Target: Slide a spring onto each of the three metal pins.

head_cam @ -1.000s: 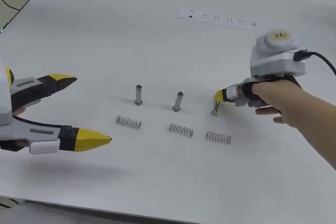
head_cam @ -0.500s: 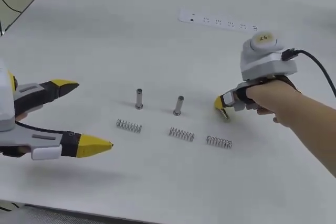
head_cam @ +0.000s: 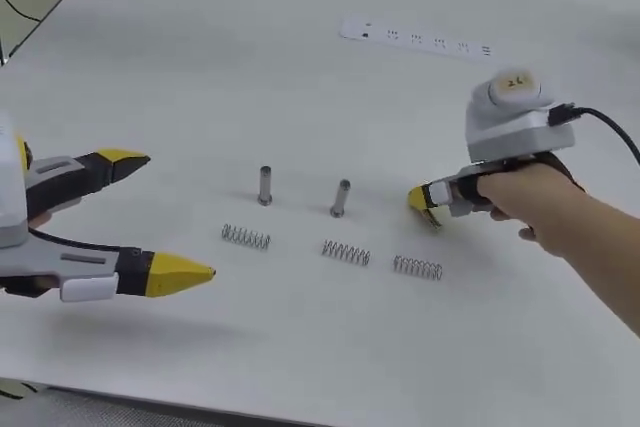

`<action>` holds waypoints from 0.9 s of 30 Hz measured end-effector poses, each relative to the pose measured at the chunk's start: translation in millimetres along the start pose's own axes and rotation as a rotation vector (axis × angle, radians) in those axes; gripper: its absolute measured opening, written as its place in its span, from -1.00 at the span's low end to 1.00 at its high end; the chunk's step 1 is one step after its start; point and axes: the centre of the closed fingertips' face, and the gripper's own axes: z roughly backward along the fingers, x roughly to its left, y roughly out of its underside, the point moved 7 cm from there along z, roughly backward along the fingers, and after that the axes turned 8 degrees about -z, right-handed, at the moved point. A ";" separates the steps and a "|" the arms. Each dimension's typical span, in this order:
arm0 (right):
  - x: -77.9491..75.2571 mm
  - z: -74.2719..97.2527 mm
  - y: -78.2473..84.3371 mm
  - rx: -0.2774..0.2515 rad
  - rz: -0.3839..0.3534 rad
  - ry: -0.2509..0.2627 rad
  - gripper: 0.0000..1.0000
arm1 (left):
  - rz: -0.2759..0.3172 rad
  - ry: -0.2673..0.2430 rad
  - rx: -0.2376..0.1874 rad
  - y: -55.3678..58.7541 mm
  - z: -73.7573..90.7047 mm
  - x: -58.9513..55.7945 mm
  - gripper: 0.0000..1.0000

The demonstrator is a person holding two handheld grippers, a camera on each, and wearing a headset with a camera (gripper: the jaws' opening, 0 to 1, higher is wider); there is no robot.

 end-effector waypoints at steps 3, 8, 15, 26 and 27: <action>1.1 3.2 4.0 -0.027 0.024 -0.011 -0.90 | 0.002 -0.003 0.001 0.3 0.2 -0.1 0.93; 1.9 8.7 5.8 -0.079 0.053 -0.028 -0.90 | 0.002 -0.006 -0.005 -1.3 -0.6 -1.1 0.93; 5.2 16.0 1.3 -0.162 0.095 -0.040 -0.90 | -0.004 -0.005 -0.004 -2.4 -2.1 -4.3 0.93; 8.8 20.0 -4.0 -0.224 0.139 -0.040 -0.90 | -0.017 0.004 -0.008 -7.0 -1.6 -7.3 0.92; 8.8 19.4 -4.2 -0.225 0.137 -0.043 -0.90 | -0.017 0.002 -0.009 -7.3 -1.2 -7.2 0.92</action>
